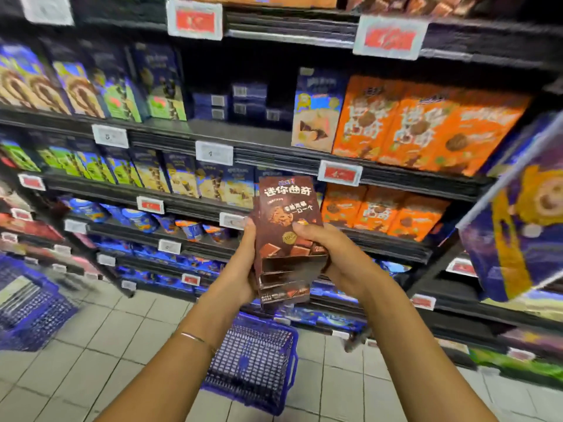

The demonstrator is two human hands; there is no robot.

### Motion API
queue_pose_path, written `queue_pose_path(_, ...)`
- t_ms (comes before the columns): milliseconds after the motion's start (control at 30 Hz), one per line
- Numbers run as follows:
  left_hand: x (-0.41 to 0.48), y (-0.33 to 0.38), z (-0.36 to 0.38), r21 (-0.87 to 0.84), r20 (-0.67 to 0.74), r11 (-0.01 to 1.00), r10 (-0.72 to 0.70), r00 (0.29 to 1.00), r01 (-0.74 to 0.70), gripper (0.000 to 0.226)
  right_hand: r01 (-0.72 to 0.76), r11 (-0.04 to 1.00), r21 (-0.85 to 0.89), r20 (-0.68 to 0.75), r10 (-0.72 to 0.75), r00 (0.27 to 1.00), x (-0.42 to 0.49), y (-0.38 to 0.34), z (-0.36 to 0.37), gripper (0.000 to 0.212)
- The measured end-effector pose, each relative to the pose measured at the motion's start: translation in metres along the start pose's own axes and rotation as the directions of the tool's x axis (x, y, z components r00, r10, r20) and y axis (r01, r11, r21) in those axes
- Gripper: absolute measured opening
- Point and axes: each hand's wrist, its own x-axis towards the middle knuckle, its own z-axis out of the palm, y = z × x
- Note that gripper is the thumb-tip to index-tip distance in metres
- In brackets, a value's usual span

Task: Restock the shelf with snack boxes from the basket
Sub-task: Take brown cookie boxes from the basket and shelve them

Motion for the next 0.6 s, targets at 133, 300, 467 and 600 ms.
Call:
queue_pose_path(133, 0.001, 0.003, 0.043, -0.031, 0.056, 0.999, -0.018, 0.998, 0.020, 0.096, 0.076, 0.997, -0.001, -0.048, -0.076, 0.996, -0.020, -0.027, -0.037, 0.053)
queue_pose_path(300, 0.004, 0.014, 0.084, 0.062, 0.059, 0.998, -0.001, 0.998, -0.003, 0.084, 0.155, 0.988, -0.014, -0.123, -0.156, 0.980, -0.038, -0.050, -0.059, 0.042)
queue_pose_path(467, -0.002, 0.035, 0.106, 0.090, 0.085, 0.991, -0.102, 0.991, 0.095, 0.089, 0.246, 0.969, 0.038, -0.182, -0.235, 0.955, -0.053, -0.077, -0.070, 0.038)
queue_pose_path(600, -0.006, 0.051, 0.112, 0.077, 0.192, 0.983, -0.181, 0.965, 0.169, 0.083, 0.334, 0.936, 0.110, -0.166, -0.314, 0.935, -0.069, -0.096, -0.077, 0.027)
